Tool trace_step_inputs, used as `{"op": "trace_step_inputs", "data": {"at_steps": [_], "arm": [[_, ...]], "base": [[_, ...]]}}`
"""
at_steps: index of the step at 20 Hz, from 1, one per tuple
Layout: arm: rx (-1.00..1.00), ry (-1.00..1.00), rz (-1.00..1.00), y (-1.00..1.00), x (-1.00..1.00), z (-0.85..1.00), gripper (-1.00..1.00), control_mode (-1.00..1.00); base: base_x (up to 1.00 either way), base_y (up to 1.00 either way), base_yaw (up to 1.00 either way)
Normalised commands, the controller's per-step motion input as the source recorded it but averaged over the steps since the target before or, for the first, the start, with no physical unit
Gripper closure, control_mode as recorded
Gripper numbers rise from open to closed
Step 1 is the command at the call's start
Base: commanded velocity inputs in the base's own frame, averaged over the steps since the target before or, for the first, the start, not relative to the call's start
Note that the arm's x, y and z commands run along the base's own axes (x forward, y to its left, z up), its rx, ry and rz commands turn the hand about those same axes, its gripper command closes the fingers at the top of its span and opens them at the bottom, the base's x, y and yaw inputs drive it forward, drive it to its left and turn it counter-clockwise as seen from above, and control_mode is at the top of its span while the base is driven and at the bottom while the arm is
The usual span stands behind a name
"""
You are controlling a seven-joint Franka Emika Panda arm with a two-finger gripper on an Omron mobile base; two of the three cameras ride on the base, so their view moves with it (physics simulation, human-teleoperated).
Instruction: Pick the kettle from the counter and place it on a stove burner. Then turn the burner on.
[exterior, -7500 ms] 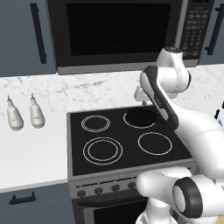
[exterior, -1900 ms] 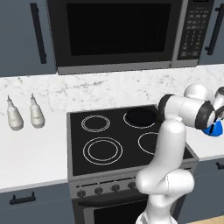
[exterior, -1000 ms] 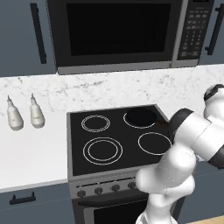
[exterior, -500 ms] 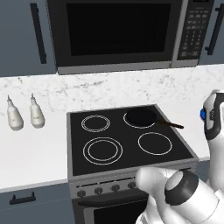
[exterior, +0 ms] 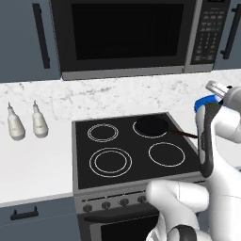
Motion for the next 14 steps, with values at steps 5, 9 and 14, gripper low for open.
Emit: {"op": "trace_step_inputs", "data": {"at_steps": [5, 9, 14], "arm": [[0.00, 0.00, 0.12, 1.00, 0.00, 0.01, 1.00, -1.00], [0.00, 0.12, 0.31, 1.00, 0.00, 0.00, 1.00, -1.00], [0.00, 0.18, 0.52, 1.00, 0.00, -0.06, 1.00, -1.00]], "base": [[0.00, 0.00, 0.00], [0.00, 0.00, 0.00], [0.00, 0.00, 0.00]]}}
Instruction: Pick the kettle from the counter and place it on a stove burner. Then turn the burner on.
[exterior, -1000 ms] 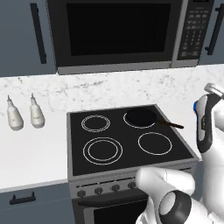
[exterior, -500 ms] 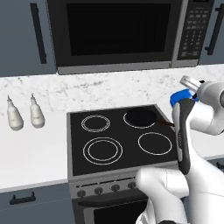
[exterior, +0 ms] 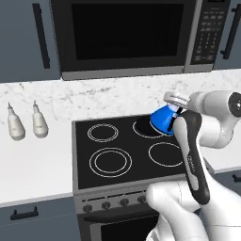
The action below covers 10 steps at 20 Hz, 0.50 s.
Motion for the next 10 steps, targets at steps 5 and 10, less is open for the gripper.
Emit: {"op": "trace_step_inputs", "data": {"at_steps": [5, 10], "arm": [[0.00, 0.15, 0.58, 1.00, 0.14, -0.31, 1.00, -1.00], [-0.19, 0.00, 0.44, 0.99, 0.46, -0.94, 1.00, -1.00]], "base": [[0.00, 0.00, 0.00], [0.00, 0.00, 0.00]]}}
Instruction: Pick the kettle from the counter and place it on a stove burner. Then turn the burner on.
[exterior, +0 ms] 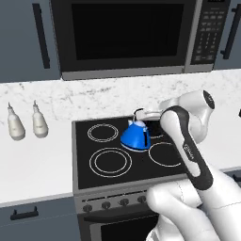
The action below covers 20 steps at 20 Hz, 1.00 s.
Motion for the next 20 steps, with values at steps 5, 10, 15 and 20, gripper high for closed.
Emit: {"op": "trace_step_inputs", "data": {"at_steps": [5, 10, 15, 20], "arm": [[-0.37, -0.14, 0.06, 0.59, 0.74, -0.97, 1.00, -1.00], [-0.13, -0.10, 0.00, 0.81, 0.74, -0.56, 1.00, -1.00], [0.02, 0.00, 0.01, 0.53, 0.66, -0.48, 1.00, -1.00], [0.03, 0.04, 0.03, 0.12, 0.24, -0.35, 1.00, -1.00]], "base": [[0.00, 0.00, 0.00], [0.00, 0.00, 0.00], [0.00, 0.00, 0.00], [0.00, 0.00, 0.00]]}}
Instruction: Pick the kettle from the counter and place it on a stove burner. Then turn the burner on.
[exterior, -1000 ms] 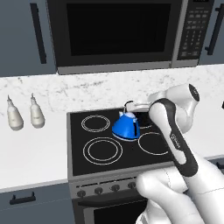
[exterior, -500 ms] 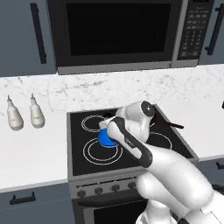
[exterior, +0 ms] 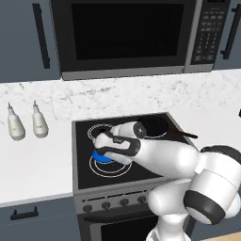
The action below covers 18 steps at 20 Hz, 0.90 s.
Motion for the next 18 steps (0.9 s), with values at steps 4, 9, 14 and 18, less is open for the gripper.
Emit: {"op": "trace_step_inputs", "data": {"at_steps": [4, 9, 14, 18], "arm": [[-0.03, 0.00, 0.00, 0.00, 0.27, -0.63, 1.00, -1.00], [-0.16, 0.00, 0.00, 0.00, 0.17, -0.60, 1.00, -1.00], [-0.05, 0.06, 0.00, -0.02, 0.05, -0.32, 1.00, -1.00], [-0.04, 0.00, 0.00, -0.13, 0.02, -0.28, 1.00, -1.00]], "base": [[0.00, 0.00, 0.00], [0.00, 0.00, 0.00], [0.00, 0.00, 0.00], [0.00, 0.00, 0.00]]}}
